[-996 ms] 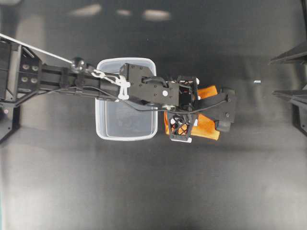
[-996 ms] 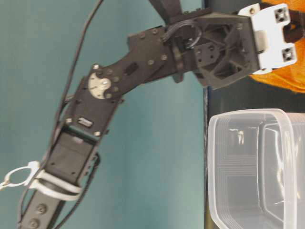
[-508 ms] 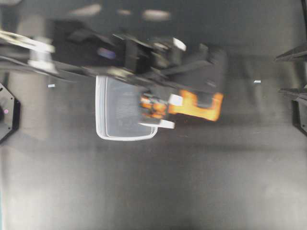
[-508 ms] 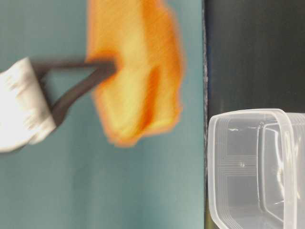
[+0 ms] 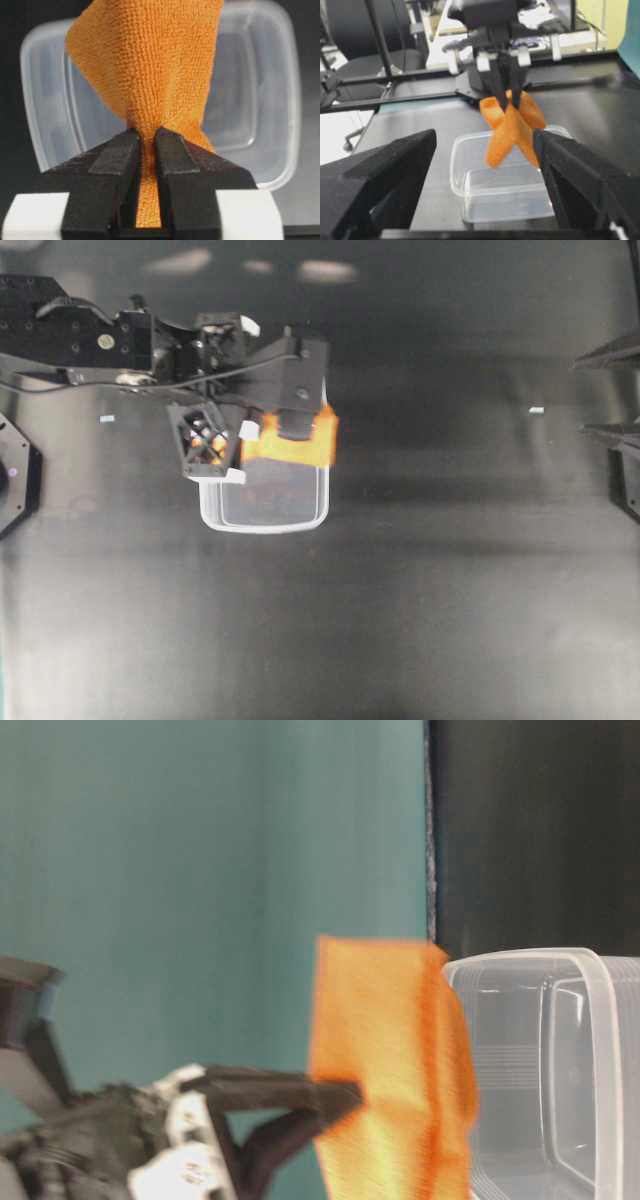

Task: Place the orange towel into the container with the left arm.

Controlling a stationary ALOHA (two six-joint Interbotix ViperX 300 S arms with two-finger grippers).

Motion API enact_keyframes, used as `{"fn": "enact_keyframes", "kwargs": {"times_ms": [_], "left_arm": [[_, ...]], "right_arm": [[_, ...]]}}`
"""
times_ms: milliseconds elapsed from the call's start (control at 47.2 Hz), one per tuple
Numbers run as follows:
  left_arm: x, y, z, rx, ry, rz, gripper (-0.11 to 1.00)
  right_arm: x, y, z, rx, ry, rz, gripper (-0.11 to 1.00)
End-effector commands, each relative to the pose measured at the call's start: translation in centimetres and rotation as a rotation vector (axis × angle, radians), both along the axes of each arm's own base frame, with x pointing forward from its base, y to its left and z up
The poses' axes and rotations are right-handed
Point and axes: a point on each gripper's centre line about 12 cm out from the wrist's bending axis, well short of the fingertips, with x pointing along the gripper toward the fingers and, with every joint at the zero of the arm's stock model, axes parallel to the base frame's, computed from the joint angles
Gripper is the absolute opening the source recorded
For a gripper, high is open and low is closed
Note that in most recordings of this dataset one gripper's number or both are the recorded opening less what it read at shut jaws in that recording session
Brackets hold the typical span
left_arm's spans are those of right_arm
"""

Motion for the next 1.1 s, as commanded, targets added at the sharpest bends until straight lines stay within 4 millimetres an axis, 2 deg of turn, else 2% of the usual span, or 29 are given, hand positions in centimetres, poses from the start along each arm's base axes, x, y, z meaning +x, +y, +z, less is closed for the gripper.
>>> {"fn": "enact_keyframes", "kwargs": {"times_ms": [0, 508, 593, 720, 805, 890, 1081], "left_arm": [[-0.3, -0.1, 0.2, 0.004, -0.04, -0.005, 0.06], [0.1, 0.1, -2.0, 0.009, -0.039, -0.015, 0.08], [0.2, 0.1, -2.0, 0.009, -0.04, -0.014, 0.28], [0.4, -0.1, -1.7, 0.014, -0.04, -0.029, 0.67], [0.4, -0.1, -1.1, 0.013, -0.029, -0.028, 0.85], [0.4, -0.1, 0.0, 0.013, -0.028, -0.023, 0.91], [-0.3, -0.1, 6.0, 0.016, -0.109, -0.01, 0.87]], "right_arm": [[0.2, 0.0, 0.5, 0.005, -0.006, 0.001, 0.76], [0.1, 0.1, 0.9, 0.005, -0.035, 0.007, 0.76], [0.2, 0.1, 0.8, 0.005, -0.032, 0.007, 0.76], [0.1, 0.3, 0.9, 0.009, -0.035, 0.019, 0.76], [0.0, 0.6, 1.1, 0.008, -0.041, 0.036, 0.76], [-0.1, 0.8, 1.1, 0.007, -0.038, 0.047, 0.76], [-0.1, 0.8, 0.9, 0.005, -0.032, 0.049, 0.76]]}}
